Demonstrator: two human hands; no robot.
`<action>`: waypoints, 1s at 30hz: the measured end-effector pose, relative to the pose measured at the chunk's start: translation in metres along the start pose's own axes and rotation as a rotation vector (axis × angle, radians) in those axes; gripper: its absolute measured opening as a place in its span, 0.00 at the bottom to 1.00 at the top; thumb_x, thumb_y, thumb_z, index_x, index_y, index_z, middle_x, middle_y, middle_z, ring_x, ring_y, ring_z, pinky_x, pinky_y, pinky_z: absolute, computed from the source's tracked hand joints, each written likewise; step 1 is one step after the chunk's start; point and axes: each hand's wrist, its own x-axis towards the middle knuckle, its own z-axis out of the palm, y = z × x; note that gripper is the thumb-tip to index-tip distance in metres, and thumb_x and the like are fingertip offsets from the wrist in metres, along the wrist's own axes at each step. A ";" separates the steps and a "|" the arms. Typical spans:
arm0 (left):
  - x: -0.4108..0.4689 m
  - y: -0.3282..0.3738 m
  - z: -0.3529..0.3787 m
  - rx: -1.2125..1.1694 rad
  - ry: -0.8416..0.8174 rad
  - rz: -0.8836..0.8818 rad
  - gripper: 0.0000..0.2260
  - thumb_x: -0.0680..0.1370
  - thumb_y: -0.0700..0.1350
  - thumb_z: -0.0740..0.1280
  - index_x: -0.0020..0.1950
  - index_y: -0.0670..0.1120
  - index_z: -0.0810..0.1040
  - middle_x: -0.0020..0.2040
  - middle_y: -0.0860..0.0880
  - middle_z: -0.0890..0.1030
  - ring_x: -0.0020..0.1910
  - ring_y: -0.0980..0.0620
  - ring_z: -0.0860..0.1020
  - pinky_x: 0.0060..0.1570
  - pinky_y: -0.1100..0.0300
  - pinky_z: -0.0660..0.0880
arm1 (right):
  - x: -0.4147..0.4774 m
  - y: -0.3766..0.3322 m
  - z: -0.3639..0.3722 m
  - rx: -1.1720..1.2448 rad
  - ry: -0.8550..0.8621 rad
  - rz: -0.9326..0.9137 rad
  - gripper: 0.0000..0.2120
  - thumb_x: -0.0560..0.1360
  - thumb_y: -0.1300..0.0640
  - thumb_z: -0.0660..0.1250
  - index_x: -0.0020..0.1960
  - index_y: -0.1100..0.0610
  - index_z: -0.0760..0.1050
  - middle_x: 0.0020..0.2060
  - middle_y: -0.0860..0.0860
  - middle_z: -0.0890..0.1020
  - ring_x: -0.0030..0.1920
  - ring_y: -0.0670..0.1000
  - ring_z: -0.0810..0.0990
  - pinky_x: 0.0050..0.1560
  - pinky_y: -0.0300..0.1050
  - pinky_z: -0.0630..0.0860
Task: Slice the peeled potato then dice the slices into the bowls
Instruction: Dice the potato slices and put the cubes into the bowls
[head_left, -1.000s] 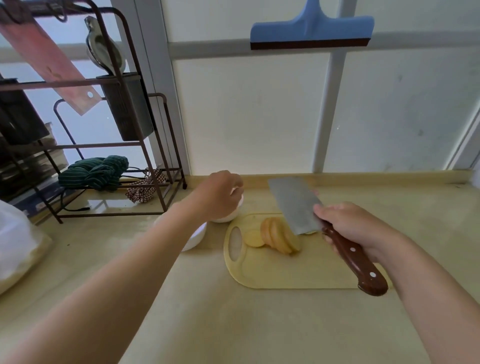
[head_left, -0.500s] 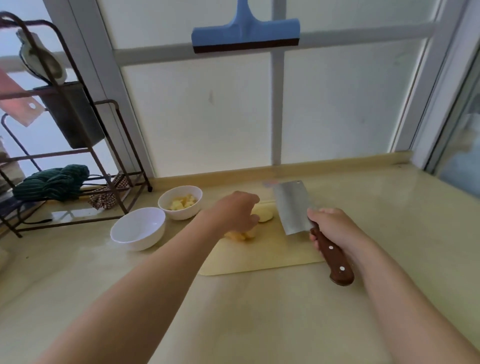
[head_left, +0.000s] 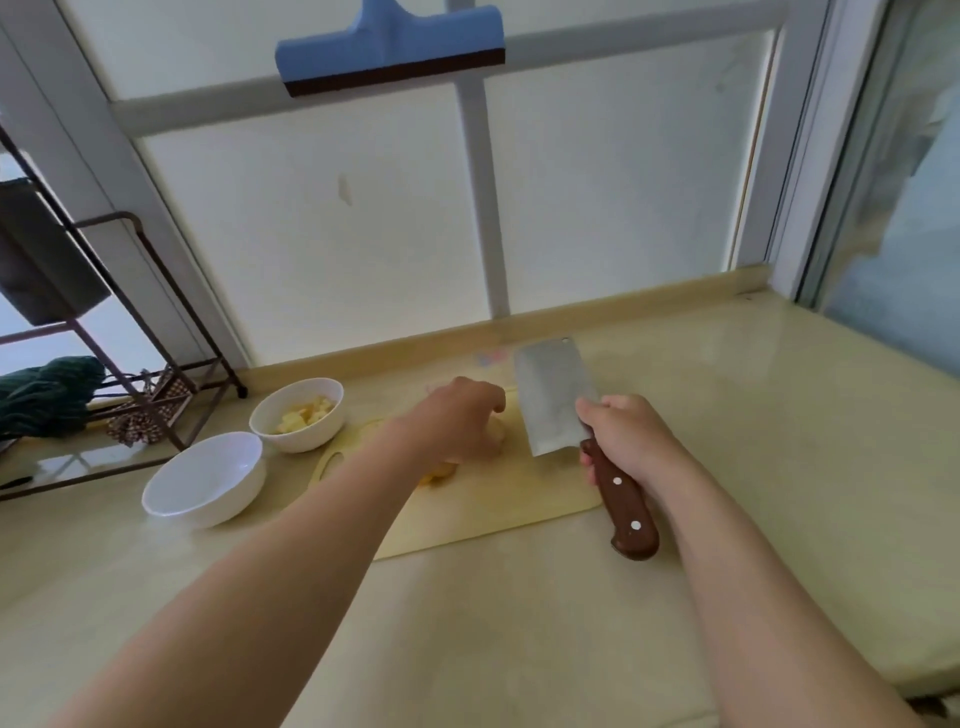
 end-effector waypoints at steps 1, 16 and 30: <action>-0.001 0.002 0.001 -0.017 0.014 0.010 0.22 0.75 0.50 0.67 0.68 0.51 0.71 0.59 0.49 0.75 0.52 0.50 0.72 0.49 0.58 0.70 | 0.001 0.001 -0.001 -0.009 0.005 -0.005 0.12 0.83 0.56 0.61 0.43 0.61 0.73 0.25 0.54 0.76 0.22 0.54 0.75 0.26 0.44 0.74; -0.039 -0.002 0.037 -0.291 0.263 0.138 0.09 0.76 0.46 0.69 0.55 0.47 0.79 0.51 0.52 0.78 0.48 0.52 0.75 0.50 0.58 0.73 | 0.001 0.002 -0.005 -0.050 0.052 -0.011 0.12 0.83 0.55 0.63 0.43 0.60 0.72 0.29 0.56 0.75 0.23 0.52 0.75 0.25 0.43 0.75; -0.041 -0.007 0.052 -0.267 0.350 0.296 0.07 0.79 0.42 0.64 0.49 0.41 0.81 0.51 0.47 0.79 0.48 0.48 0.77 0.50 0.52 0.74 | -0.008 -0.009 -0.003 -0.148 0.008 0.023 0.02 0.76 0.64 0.65 0.44 0.60 0.73 0.30 0.55 0.73 0.21 0.50 0.73 0.22 0.38 0.70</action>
